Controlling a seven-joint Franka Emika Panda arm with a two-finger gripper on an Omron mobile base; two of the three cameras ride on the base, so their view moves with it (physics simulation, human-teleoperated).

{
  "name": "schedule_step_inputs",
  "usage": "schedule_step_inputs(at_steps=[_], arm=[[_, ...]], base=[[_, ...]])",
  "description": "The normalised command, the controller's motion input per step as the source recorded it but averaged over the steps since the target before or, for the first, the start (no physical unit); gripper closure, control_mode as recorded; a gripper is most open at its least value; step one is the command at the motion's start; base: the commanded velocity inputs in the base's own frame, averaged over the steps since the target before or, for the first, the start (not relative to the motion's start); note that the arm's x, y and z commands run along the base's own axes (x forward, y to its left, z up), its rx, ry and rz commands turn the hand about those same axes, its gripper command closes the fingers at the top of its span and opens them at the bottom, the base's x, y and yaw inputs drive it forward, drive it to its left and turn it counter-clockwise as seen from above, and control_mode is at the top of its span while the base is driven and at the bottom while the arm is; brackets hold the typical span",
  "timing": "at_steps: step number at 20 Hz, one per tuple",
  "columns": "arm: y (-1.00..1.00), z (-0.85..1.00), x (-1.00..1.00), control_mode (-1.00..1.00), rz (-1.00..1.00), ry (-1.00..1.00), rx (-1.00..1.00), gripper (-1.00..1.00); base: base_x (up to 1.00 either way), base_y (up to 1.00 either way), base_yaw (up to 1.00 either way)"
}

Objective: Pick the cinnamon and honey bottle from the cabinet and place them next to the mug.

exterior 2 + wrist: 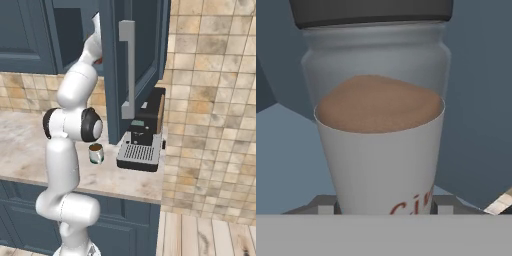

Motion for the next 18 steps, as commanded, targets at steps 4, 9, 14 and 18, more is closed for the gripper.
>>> schedule_step_inputs(at_steps=[4,9,14,18], arm=[[0.2,0.0,-0.42,-1.0,0.07,0.0,0.0,1.0],[0.39,0.0,-0.25,-1.0,0.09,0.0,0.0,1.0],[0.46,0.0,-0.35,-1.0,0.08,0.0,0.0,1.0],[0.5,0.0,-0.52,-1.0,0.06,0.0,0.0,1.0]], base=[[0.0,0.0,0.0],[0.0,0.0,0.0],[0.0,0.0,0.0],[0.0,0.0,0.0]])
